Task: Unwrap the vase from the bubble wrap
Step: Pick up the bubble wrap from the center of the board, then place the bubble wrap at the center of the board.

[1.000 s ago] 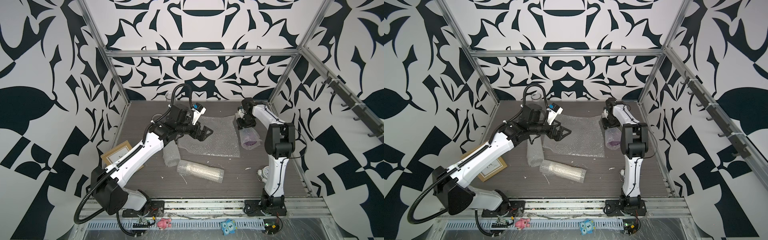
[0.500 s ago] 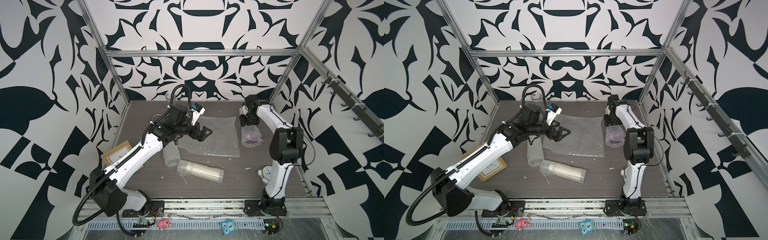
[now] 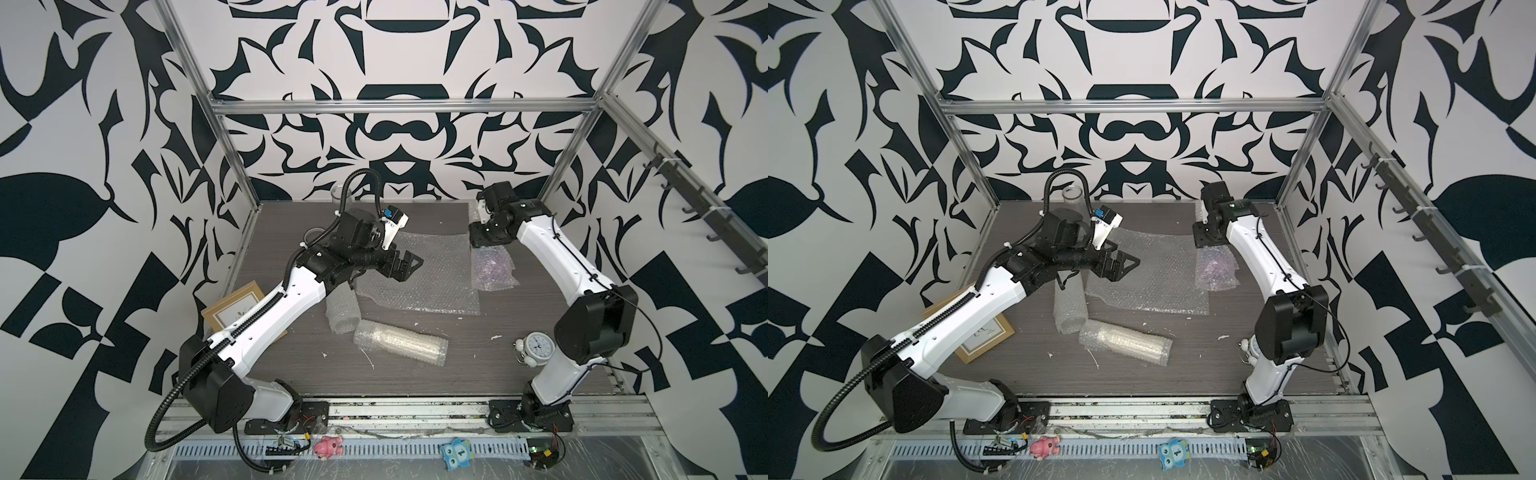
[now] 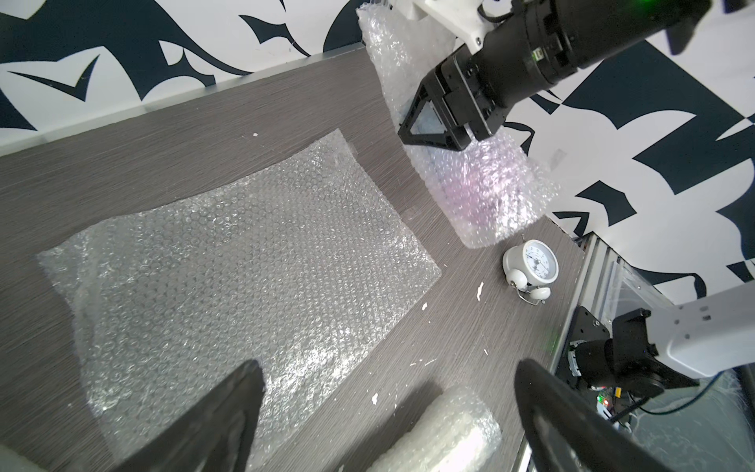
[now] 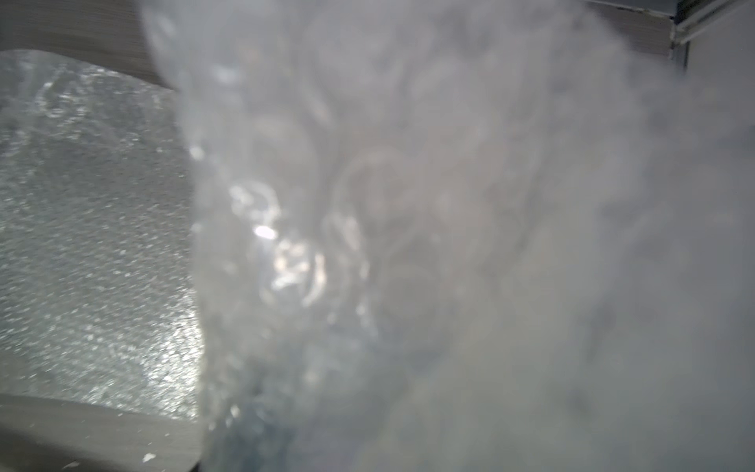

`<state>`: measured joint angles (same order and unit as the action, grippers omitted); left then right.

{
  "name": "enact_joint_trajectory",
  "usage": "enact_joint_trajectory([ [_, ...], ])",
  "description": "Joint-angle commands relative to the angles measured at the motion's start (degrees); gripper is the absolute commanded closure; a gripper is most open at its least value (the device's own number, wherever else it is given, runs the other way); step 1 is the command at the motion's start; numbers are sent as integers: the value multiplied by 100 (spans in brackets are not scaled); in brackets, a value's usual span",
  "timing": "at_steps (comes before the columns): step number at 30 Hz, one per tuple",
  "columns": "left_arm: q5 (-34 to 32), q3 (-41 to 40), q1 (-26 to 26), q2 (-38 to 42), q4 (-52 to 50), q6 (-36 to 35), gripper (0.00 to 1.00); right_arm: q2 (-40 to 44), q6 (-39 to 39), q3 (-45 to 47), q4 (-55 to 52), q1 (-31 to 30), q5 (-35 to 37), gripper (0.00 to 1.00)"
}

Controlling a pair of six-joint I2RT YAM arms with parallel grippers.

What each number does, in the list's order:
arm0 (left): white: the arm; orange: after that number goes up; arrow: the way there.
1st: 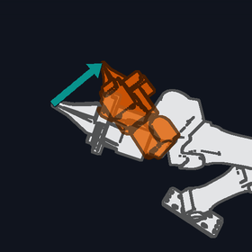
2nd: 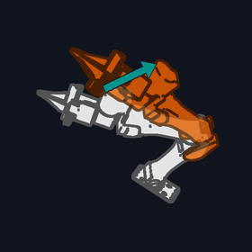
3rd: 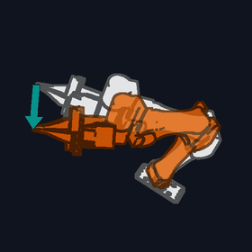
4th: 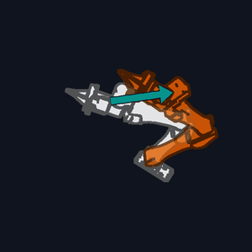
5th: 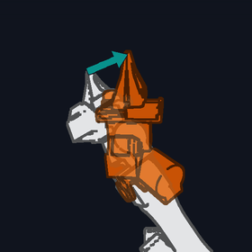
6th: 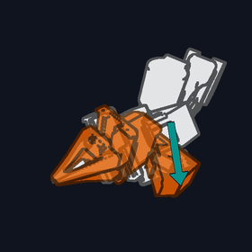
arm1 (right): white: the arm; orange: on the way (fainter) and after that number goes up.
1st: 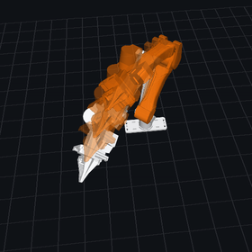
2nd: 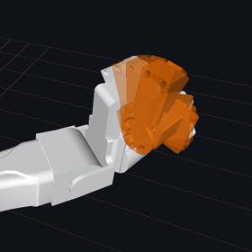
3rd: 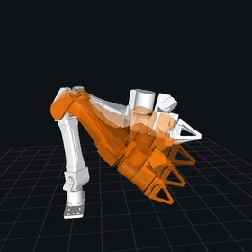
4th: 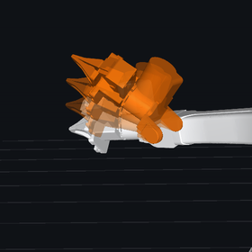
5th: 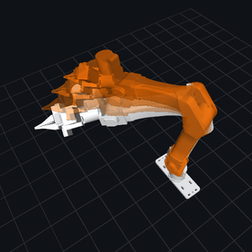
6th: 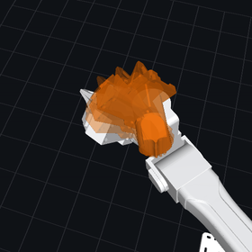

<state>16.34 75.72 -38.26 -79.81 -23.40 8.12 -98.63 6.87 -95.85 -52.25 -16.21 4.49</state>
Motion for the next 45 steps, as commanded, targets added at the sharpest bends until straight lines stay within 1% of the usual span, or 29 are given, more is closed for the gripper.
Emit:
enact_joint_trajectory([
  [1,-103,-14,-13,-36,-56,72,1,269,583,96,332,-456,-139,62],
  [6,-341,-20,-11,-7,-77,81,1,275,1467,618,1122,-1018,-387,62],
  [10,-524,-55,-8,35,-42,121,1,27,2221,900,1869,-1356,-484,62],
  [16,-753,-66,-6,71,-51,158,1,-807,3052,505,2524,-1679,-726,62],
  [21,-869,-89,-7,80,-34,144,1,-1629,3428,-84,2723,-1875,-931,62],
  [24,-906,-93,-7,47,-43,129,1,-2056,3498,-492,2808,-1895,-1131,61],
  [27,-887,-104,-8,11,-27,142,1,-2434,3439,-913,2664,-1874,-1306,59],
  [30,-868,-84,-7,-29,-50,154,1,-2695,3404,-1104,2547,-1756,-1621,57],
  [32,-859,-101,-8,-26,-28,158,1,-2806,3375,-1172,2446,-1681,-1691,55],
  [39,-810,-88,-6,-114,-34,198,1,-2726,3370,-732,2530,-1518,-1869,45],
  [43,-773,-87,-8,-129,-38,220,1,-2508,3173,-342,2543,-1365,-2050,42],
  [45,-757,-93,-6,-124,-37,224,1,-2385,2987,-183,2457,-1261,-2187,41],
])
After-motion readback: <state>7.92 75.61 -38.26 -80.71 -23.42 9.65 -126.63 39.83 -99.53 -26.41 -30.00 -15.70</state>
